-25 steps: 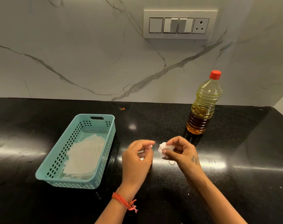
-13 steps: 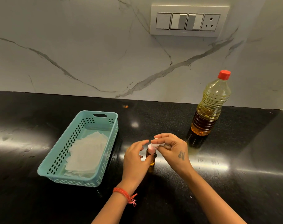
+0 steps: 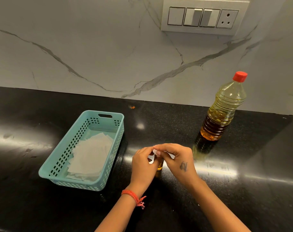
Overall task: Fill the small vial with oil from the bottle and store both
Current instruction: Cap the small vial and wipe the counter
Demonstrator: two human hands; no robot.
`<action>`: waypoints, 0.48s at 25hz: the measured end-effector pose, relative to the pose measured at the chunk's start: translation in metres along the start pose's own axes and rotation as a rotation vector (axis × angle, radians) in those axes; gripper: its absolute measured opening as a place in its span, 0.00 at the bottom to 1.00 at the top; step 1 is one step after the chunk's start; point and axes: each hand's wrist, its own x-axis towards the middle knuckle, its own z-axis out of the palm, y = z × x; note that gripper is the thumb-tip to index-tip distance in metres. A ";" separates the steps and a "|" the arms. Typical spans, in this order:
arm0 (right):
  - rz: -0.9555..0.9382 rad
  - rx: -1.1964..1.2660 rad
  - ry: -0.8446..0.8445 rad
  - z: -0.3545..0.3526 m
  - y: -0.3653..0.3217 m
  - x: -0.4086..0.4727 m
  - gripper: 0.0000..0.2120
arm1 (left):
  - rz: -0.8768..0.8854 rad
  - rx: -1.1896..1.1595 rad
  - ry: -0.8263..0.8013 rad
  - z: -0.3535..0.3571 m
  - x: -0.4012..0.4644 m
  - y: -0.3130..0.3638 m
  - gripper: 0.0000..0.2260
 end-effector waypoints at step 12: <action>0.220 0.063 0.080 -0.001 -0.003 0.001 0.06 | 0.047 0.010 -0.037 -0.002 0.003 -0.004 0.07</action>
